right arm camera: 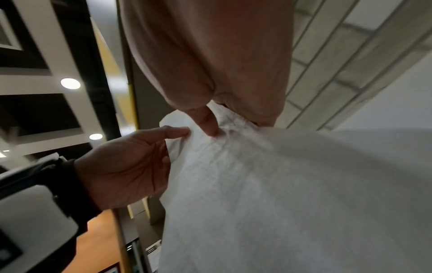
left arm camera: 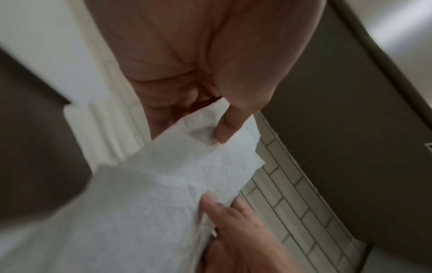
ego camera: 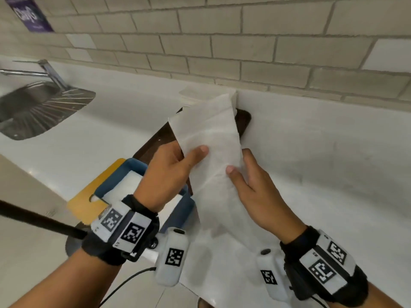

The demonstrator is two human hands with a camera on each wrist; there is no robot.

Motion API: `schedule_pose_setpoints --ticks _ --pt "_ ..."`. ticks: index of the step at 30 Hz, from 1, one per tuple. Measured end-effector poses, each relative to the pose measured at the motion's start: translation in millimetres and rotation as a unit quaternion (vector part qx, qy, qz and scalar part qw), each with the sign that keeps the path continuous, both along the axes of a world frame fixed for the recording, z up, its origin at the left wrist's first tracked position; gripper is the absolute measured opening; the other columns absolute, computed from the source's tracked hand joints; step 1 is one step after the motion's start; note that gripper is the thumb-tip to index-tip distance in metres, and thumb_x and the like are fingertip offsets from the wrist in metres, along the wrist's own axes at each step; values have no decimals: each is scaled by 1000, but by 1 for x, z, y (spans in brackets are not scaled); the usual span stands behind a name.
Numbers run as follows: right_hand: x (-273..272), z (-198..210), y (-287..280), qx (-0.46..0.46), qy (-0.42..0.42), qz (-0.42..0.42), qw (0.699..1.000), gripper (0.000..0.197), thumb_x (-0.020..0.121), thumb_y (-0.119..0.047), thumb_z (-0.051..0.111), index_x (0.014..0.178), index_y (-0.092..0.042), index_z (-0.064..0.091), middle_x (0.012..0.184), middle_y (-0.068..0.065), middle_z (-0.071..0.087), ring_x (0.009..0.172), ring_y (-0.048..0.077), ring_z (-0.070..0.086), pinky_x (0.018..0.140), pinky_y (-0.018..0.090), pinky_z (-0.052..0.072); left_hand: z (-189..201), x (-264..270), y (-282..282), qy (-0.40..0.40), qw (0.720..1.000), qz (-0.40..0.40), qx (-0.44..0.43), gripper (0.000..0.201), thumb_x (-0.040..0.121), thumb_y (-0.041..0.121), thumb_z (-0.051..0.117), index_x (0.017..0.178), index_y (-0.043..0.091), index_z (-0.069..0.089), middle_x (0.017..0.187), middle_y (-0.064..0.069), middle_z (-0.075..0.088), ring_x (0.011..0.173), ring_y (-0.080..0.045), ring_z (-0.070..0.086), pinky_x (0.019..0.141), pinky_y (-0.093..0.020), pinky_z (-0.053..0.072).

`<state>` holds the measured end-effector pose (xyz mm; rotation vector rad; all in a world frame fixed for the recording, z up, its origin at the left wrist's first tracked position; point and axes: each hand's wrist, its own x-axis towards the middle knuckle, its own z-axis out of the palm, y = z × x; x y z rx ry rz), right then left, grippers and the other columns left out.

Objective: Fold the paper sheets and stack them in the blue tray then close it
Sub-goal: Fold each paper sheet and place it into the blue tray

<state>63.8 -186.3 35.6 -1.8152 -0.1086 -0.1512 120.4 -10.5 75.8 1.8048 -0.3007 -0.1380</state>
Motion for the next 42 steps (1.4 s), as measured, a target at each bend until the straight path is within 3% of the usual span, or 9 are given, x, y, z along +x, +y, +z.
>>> schedule_pose_setpoints --ticks 3,7,17,27,28,29,30,35,42 --pt "30 14 45 -11 -51 9 999 20 101 -35 47 111 -18 51 106 -9 65 97 3 62 80 26 54 16 15 49 -25 998 47 26 26 97 33 66 98 8 74 92 -12 78 83 -28 75 71 -55 60" --pt "58 23 88 5 -92 9 996 16 100 -32 52 111 -20 54 106 -12 65 98 -2 62 77 16 53 18 27 83 -14 998 65 20 22 100 28 62 102 10 75 96 0 80 87 -16 76 70 -32 57" --pt "65 7 57 -1 -25 -69 997 26 101 -37 47 123 -25 52 117 -10 65 108 5 63 93 35 54 -25 48 35 8 998 33 -53 24 88 15 77 110 26 72 113 0 77 104 -19 74 91 -46 59" --pt "7 0 -39 46 166 -31 984 36 88 -21 71 121 -24 57 109 -4 72 98 12 71 89 39 57 -12 73 -18 109 975 55 -185 33 93 4 69 116 -18 60 103 -23 74 93 -31 75 79 -30 63" --pt "3 1 -44 45 165 -32 985 36 87 -21 71 120 -24 57 108 -4 72 98 12 71 88 38 57 -10 73 -18 124 970 67 -200 47 94 4 67 124 -23 44 99 -27 72 106 -36 47 69 -23 62" --pt "-2 2 -50 44 162 -34 985 35 87 -22 71 119 -24 58 107 -5 73 98 12 71 87 35 57 -10 76 -20 137 964 72 -215 34 95 5 66 119 -18 58 98 -22 75 78 -5 66 64 -21 60" --pt "-7 4 -56 41 154 -38 986 33 87 -21 71 118 -24 59 107 -6 73 99 11 71 85 31 57 -9 79 -20 144 957 75 -238 33 96 5 65 127 -4 63 104 -13 77 96 -25 76 65 -21 59" --pt "-26 31 -89 101 33 -89 990 27 88 -10 62 113 -16 67 110 0 74 99 17 71 78 23 57 -17 93 -16 83 969 150 -176 6 95 12 68 100 14 70 95 1 78 91 -18 75 73 -29 60" --pt "4 10 -75 184 48 -55 980 38 88 -9 62 125 -16 60 121 1 69 111 18 66 84 25 55 -39 44 -64 214 969 -56 -108 21 102 17 57 106 6 74 108 -14 78 104 -37 72 92 -53 58"
